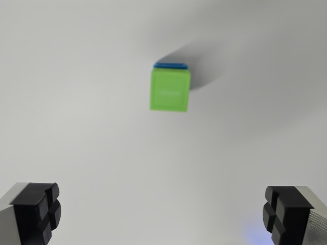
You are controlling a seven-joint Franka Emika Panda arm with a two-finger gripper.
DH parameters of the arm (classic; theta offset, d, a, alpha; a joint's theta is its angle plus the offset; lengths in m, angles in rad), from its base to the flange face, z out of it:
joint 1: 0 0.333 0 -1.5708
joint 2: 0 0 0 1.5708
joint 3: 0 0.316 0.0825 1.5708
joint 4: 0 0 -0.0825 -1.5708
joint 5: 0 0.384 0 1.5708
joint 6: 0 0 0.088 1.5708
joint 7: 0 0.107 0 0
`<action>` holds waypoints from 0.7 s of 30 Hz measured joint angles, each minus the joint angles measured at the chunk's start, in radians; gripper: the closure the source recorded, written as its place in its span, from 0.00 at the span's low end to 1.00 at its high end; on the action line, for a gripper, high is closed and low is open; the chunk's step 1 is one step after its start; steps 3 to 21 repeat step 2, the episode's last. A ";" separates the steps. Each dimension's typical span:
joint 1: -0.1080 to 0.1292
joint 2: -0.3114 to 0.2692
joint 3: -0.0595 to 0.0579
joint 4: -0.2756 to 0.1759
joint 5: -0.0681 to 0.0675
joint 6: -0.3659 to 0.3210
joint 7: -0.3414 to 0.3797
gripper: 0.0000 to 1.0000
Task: Stack cube
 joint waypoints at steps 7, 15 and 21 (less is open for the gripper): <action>0.000 0.000 0.000 0.000 0.000 0.000 0.000 0.00; 0.000 0.000 0.000 0.000 0.000 0.000 0.000 0.00; 0.000 0.000 0.000 0.000 0.000 0.000 0.000 0.00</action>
